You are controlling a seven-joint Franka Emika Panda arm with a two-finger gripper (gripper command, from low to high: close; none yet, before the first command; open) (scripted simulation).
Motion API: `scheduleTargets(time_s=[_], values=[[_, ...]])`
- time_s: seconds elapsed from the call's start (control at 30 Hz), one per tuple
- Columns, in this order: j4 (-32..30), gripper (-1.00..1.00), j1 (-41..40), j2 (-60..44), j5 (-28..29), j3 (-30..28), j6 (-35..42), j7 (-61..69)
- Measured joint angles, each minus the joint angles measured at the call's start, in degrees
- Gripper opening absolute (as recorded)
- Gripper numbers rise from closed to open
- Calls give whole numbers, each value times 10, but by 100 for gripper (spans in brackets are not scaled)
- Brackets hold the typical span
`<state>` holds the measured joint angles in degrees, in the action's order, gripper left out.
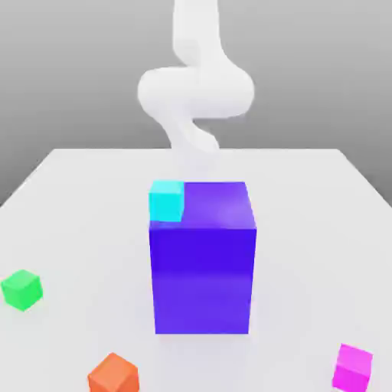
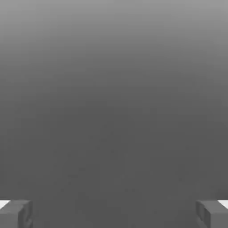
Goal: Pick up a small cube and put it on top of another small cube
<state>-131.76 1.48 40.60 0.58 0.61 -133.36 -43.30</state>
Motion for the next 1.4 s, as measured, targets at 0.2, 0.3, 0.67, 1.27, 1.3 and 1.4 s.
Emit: scheduleTargets(time_s=[0.2, 0.3, 0.67, 1.27, 1.3, 1.4], values=[[1, 0, 35, -128, 13, 16, -39, 63], [1, 0, 52, -191, 18, 24, -58, 94], [2, 0, 113, -419, 40, 60, -126, 208], [23, -100, 165, -703, 98, 70, -253, 275], [23, -100, 165, -703, 98, 70, -252, 275], [20, -100, 162, -689, 94, 74, -241, 278]])
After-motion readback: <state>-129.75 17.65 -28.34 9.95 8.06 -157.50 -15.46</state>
